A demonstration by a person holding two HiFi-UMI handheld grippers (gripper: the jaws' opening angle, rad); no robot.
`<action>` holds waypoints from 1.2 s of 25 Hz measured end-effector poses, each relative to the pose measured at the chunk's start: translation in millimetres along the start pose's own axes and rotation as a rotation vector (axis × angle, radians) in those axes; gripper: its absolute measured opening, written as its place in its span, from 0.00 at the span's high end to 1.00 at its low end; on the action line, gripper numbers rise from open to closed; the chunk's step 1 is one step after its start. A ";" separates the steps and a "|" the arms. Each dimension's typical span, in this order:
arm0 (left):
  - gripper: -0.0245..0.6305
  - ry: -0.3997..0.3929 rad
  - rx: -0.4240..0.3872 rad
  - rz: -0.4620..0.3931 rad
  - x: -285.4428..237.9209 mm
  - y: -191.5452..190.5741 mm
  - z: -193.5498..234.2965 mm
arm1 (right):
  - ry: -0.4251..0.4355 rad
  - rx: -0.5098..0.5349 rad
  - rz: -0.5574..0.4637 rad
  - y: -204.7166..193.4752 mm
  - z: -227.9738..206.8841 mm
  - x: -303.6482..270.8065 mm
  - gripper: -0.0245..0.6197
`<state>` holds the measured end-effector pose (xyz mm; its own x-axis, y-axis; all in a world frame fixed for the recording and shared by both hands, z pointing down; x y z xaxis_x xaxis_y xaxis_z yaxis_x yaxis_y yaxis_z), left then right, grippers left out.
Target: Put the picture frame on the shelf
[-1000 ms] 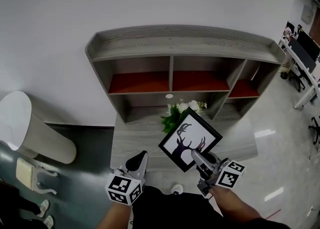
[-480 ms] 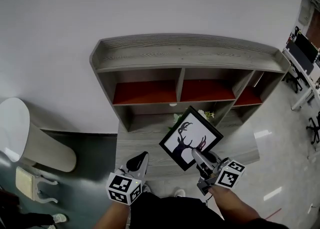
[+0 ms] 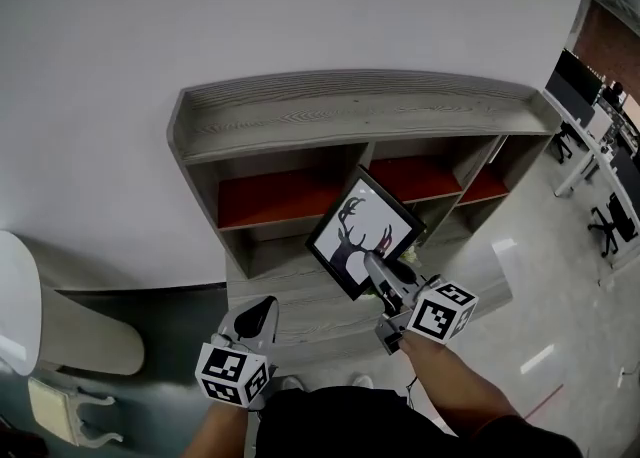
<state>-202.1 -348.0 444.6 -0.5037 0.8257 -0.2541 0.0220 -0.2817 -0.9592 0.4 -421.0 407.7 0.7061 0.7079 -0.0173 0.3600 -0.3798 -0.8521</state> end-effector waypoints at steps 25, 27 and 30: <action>0.95 -0.139 0.015 0.035 -8.4 -23.0 36.3 | -0.306 0.158 -0.105 37.2 -9.3 -140.9 0.90; 0.95 -0.144 0.004 0.036 -8.7 -23.0 34.8 | -0.322 0.174 -0.111 38.3 -10.1 -146.8 0.90; 0.95 -0.148 0.000 0.036 -8.3 -22.1 36.0 | -0.345 0.178 -0.121 39.7 -12.9 -153.9 0.90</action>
<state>-229.4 -366.2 472.4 -0.6240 0.7342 -0.2674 0.0421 -0.3101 -0.9498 -86.1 -552.7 383.3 0.4082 0.9109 -0.0602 0.2951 -0.1941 -0.9355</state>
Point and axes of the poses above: the fingertips, and each gripper's own axes: x backward along the fingers, z to its left, y out of its top, the point moved 3 cm from there along x, backward along the fingers
